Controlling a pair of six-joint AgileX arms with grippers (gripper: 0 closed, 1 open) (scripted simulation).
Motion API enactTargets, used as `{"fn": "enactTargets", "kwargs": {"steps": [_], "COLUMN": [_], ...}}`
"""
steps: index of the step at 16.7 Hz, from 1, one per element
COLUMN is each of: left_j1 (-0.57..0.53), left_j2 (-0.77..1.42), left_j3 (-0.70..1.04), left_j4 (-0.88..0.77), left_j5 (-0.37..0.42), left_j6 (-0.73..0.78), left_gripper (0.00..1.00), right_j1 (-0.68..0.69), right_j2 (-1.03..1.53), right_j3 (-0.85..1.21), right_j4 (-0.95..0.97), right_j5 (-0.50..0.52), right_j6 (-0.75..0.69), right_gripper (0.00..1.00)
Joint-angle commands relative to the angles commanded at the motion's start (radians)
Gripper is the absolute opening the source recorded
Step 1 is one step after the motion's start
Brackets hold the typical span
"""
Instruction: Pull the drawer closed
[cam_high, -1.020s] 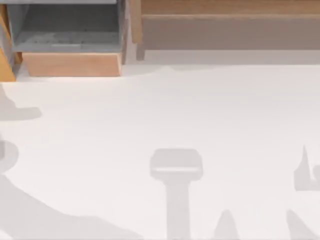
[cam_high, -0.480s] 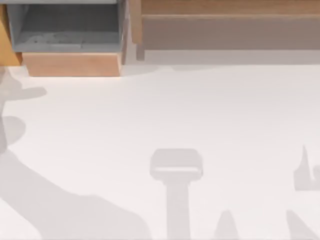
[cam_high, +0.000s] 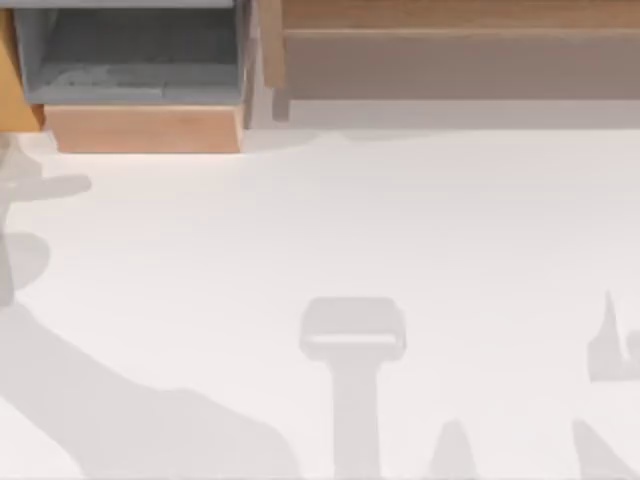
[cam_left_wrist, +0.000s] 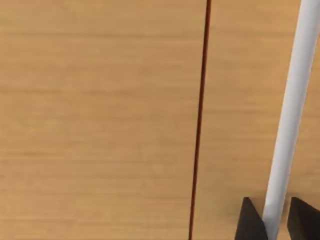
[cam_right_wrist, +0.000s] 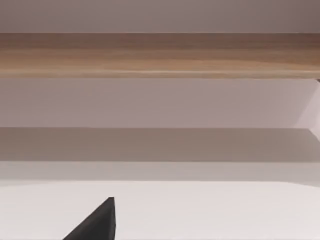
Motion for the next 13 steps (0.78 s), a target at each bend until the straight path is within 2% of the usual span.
{"fn": "enactTargets", "kwargs": {"steps": [7,13], "left_j1": [0.000,0.000], "left_j2": [0.000,0.000], "left_j3": [0.000,0.000], "left_j4": [0.000,0.000], "left_j5": [0.000,0.000], "left_j6": [0.000,0.000], "left_gripper": [0.98,1.00], "right_j1": [0.000,0.000], "right_j2": [0.000,0.000], "right_j3": [0.000,0.000], "right_j4": [0.000,0.000], "right_j5": [0.000,0.000], "right_j6": [0.000,0.000], "right_gripper": [1.00,1.00]}}
